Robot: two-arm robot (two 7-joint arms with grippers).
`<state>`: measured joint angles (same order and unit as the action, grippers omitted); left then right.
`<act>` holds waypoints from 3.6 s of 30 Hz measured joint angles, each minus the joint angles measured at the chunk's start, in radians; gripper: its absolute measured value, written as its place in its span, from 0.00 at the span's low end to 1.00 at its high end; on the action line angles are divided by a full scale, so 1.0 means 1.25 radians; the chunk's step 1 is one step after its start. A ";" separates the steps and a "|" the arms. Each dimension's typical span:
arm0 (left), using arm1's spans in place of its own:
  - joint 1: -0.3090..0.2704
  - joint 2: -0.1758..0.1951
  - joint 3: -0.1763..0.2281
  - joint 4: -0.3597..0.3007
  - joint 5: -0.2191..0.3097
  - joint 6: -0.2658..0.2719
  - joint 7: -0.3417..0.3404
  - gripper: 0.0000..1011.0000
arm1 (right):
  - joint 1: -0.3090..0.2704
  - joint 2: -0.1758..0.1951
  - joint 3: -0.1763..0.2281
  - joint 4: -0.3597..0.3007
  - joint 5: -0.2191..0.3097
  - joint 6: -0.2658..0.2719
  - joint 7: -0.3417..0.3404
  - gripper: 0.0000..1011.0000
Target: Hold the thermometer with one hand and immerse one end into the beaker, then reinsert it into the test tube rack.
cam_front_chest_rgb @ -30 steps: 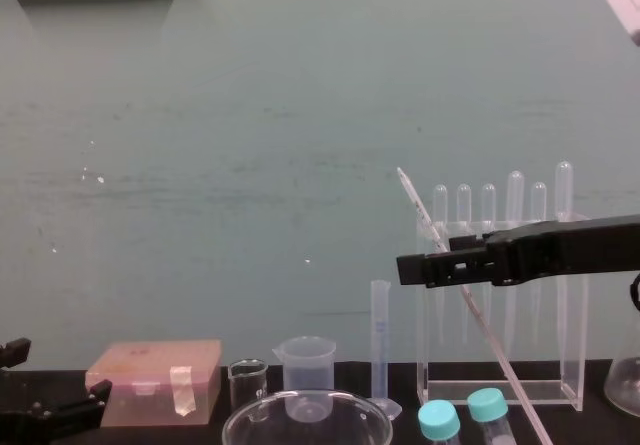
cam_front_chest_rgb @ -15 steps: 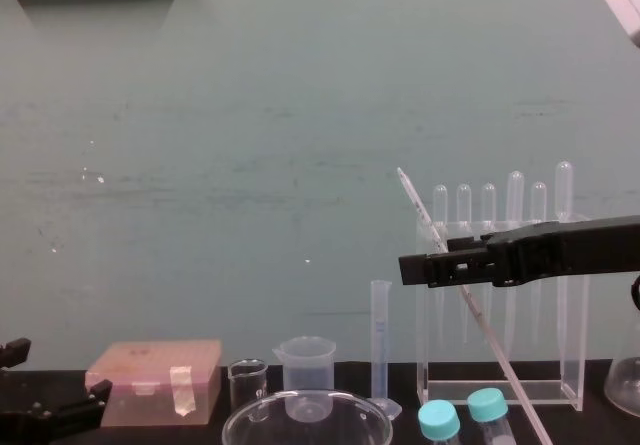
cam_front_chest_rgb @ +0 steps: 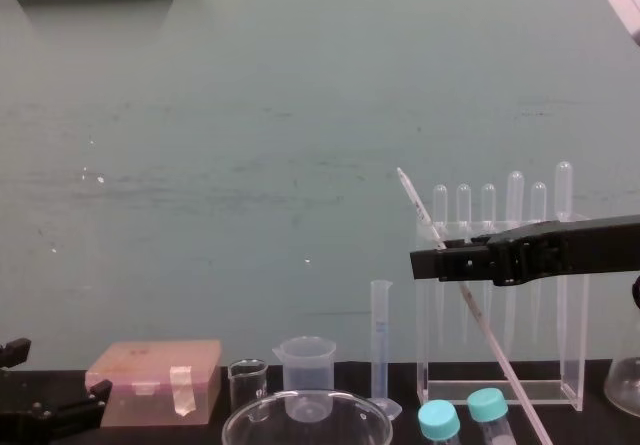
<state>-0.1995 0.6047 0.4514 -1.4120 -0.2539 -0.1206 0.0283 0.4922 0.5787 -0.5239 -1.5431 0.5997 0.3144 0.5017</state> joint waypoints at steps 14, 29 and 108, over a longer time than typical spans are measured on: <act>0.000 0.000 0.000 0.000 0.000 0.000 0.000 1.00 | 0.000 0.000 0.000 0.000 0.000 -0.001 0.001 0.08; 0.000 0.000 0.000 0.000 0.000 0.000 0.000 1.00 | -0.051 0.002 0.058 -0.038 0.044 -0.122 0.006 0.06; 0.000 0.000 0.000 0.000 0.000 0.000 0.000 1.00 | 0.077 -0.192 -0.102 0.245 0.138 -0.370 0.324 0.06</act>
<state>-0.1995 0.6047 0.4514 -1.4119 -0.2539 -0.1205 0.0283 0.5879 0.3383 -0.6511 -1.2364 0.7725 -0.1485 0.9068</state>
